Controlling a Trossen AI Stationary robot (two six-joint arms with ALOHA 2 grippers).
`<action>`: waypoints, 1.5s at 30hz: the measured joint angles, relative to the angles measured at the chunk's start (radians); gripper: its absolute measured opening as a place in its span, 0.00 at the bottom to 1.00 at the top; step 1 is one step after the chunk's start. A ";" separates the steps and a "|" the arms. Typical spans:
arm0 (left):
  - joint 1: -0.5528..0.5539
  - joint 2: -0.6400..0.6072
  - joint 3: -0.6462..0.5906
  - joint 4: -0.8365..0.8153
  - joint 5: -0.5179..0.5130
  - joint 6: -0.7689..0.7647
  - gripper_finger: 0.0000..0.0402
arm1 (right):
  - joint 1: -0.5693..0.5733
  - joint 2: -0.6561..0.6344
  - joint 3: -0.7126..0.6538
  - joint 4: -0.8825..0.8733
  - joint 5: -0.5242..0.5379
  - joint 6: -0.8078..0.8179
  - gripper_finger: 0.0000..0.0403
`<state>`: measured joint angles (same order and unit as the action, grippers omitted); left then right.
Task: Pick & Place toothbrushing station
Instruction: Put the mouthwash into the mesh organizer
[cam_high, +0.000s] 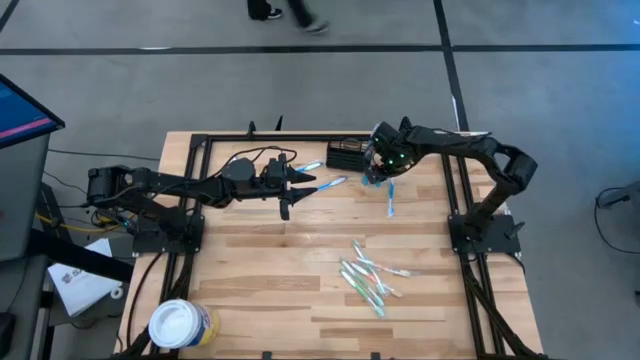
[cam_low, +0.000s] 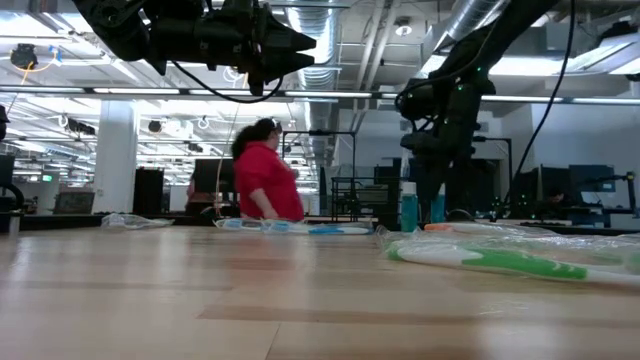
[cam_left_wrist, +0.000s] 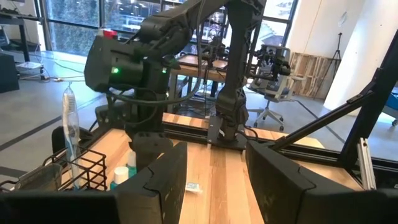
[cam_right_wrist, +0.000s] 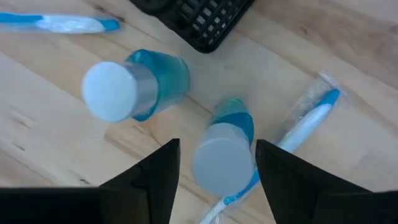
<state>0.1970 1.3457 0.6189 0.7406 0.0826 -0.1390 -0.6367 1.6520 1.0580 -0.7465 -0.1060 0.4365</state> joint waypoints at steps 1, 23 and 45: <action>0.000 0.000 0.000 0.000 0.000 0.000 0.39 | -0.003 0.005 0.000 0.001 -0.001 -0.002 0.49; 0.000 0.000 0.000 0.000 0.000 0.000 0.39 | 0.014 0.005 0.001 0.033 0.011 0.017 0.40; 0.000 0.000 0.000 0.000 0.000 0.000 0.39 | 0.014 0.005 0.002 0.024 0.035 -0.019 0.21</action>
<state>0.1968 1.3457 0.6189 0.7403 0.0826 -0.1390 -0.6231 1.6567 1.0603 -0.7225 -0.0705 0.4179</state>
